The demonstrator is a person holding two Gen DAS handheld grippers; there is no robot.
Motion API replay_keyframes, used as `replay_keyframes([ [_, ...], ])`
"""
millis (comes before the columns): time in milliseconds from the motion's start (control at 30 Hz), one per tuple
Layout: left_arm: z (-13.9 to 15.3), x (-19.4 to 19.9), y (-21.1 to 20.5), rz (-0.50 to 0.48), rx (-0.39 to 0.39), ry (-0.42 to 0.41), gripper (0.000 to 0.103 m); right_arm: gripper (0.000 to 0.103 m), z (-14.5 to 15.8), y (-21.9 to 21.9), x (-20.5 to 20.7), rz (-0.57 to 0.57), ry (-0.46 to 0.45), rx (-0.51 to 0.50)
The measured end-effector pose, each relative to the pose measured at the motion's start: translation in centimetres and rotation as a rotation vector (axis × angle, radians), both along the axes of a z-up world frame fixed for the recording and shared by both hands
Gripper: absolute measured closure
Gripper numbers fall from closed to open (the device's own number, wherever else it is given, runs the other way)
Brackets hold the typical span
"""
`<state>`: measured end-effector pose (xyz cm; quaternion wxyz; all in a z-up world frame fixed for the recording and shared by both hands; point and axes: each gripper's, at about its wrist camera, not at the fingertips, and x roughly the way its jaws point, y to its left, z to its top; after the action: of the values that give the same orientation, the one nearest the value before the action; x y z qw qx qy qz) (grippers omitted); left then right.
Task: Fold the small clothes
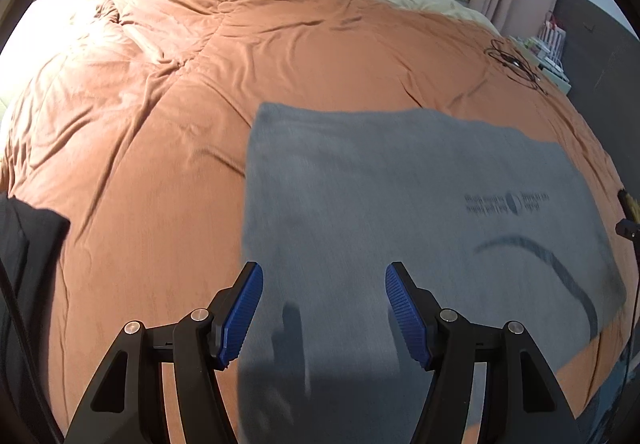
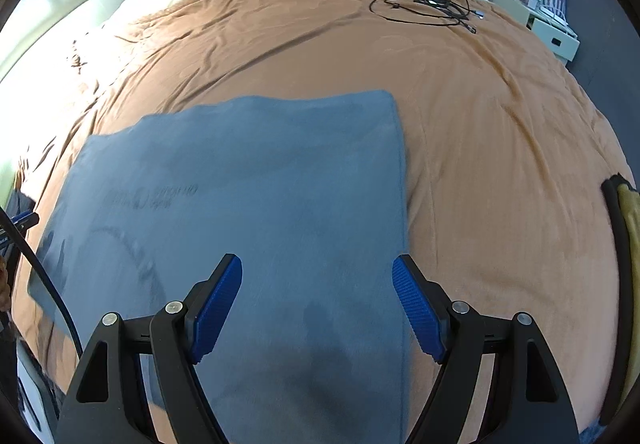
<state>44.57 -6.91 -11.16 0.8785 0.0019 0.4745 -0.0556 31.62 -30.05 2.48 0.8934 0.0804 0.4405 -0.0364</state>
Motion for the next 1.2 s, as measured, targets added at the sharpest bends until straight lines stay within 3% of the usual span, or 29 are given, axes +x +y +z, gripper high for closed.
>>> replay_keyframes([
  [233,-2.6,-3.8,-0.8,-0.002,-0.013,0.024,0.037,0.027,-1.8,1.7,-4.1,0.007,-0.011,-0.023],
  [400,-4.6,-5.8,-1.0,0.000,0.031,0.040,0.037,0.027,-3.9,2.5,-6.3,-0.008,0.007,-0.056],
  [733,-6.1,-8.2,-0.2,0.017,0.064,0.045,0.037,0.027,-6.1,4.0,-9.4,-0.028,0.033,-0.141],
  [967,-4.6,-9.9,1.3,0.035,0.053,0.050,0.037,0.027,-4.3,4.4,-10.8,-0.054,0.022,-0.147],
  [1200,-1.9,-11.3,3.4,0.079,-0.003,-0.003,0.037,0.028,-1.2,9.8,-9.2,0.030,-0.053,-0.116],
])
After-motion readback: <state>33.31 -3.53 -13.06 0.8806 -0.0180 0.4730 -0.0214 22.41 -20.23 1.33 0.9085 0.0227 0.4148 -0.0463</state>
